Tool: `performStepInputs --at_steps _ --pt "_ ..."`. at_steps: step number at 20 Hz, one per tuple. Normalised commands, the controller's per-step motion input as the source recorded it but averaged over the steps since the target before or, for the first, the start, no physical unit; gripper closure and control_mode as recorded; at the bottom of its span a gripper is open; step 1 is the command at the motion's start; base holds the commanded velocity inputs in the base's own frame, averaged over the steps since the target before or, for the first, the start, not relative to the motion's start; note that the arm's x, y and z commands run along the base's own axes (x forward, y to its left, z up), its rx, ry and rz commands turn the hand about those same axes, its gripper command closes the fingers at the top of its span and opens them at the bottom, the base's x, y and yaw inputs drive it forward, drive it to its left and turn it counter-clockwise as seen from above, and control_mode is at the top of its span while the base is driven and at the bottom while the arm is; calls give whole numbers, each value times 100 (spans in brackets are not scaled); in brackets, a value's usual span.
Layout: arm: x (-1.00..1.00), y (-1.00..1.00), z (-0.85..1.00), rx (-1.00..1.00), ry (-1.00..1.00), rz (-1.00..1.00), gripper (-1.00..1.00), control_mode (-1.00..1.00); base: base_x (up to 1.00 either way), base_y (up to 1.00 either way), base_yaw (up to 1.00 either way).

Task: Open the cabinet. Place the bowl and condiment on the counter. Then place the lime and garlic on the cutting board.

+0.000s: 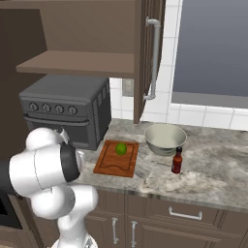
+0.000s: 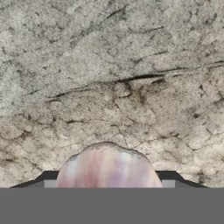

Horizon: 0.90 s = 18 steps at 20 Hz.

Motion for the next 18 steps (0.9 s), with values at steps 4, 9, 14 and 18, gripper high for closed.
performStepInputs --at_steps 4,9,14,18 --pt "0 -14 39 1 -7 0 100 -100 0 0 0" --pt "0 -1 90 0 3 0 100 -100 0 0 0" --pt "-3 -18 92 0 8 0 100 -100 0 0 0" --pt "-28 -67 51 0 7 0 100 -100 0 0 0"
